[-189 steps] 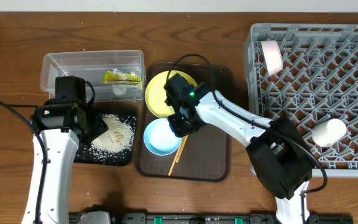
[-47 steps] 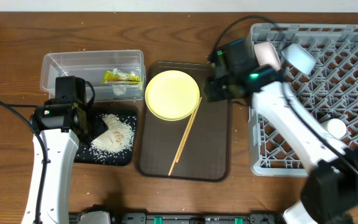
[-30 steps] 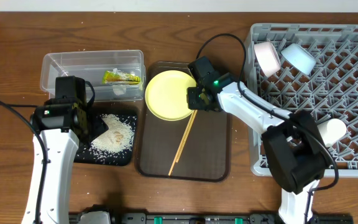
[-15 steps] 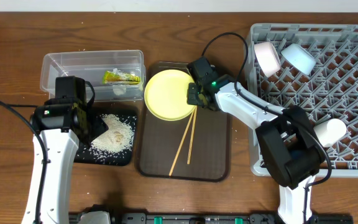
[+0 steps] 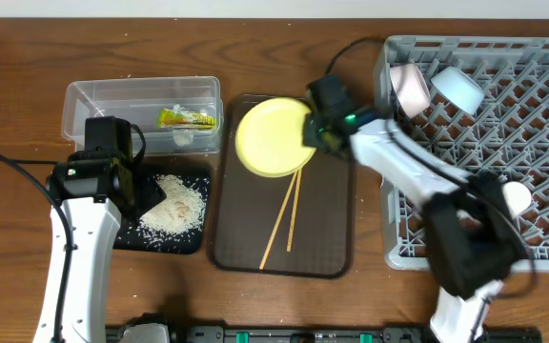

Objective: Sort waste into correct bins and load items into the dishwasher rack
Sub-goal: 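Lift the yellow plate with the right gripper and stand it in the rack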

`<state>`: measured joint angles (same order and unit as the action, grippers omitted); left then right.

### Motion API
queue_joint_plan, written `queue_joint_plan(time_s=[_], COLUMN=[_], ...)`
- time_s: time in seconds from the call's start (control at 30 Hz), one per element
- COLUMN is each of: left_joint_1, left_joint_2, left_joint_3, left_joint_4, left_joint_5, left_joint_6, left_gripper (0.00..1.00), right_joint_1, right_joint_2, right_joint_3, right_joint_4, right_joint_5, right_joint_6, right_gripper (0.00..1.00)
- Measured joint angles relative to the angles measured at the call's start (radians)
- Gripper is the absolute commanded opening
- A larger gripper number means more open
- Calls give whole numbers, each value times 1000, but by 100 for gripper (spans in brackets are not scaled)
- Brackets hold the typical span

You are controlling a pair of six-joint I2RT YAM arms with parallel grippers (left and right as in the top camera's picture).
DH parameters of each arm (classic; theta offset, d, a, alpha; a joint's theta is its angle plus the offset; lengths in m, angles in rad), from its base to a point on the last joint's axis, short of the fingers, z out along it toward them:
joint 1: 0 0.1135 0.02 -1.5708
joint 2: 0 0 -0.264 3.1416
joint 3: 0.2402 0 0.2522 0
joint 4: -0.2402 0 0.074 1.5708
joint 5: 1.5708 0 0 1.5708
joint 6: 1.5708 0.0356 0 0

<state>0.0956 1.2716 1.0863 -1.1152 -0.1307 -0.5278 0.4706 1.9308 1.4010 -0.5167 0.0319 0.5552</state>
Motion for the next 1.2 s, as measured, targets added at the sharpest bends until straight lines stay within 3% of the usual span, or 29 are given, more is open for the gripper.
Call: queue_joint_plan(time_s=[0.3,0.63,0.9,1.2], left_joint_1=[0,0,0,0], left_joint_2=[0,0,0,0], left_joint_3=[0,0,0,0], left_joint_4=[0,0,0,0], left_joint_5=[0,0,0,0], left_joint_6=[0,0,0,0], left_gripper=[76,76,76,76], right_joint_1=[-156,-362,-443,-446], right_joint_2=[-384,-602,-613,-528], right_joint_3=[0,0,0,0], right_joint_4=[-155,-193,-274,-389], right_joint_5=[93,373,707,834], right_joint_6=[-220,-508,-658,-618], right_gripper=[1,1,1,1])
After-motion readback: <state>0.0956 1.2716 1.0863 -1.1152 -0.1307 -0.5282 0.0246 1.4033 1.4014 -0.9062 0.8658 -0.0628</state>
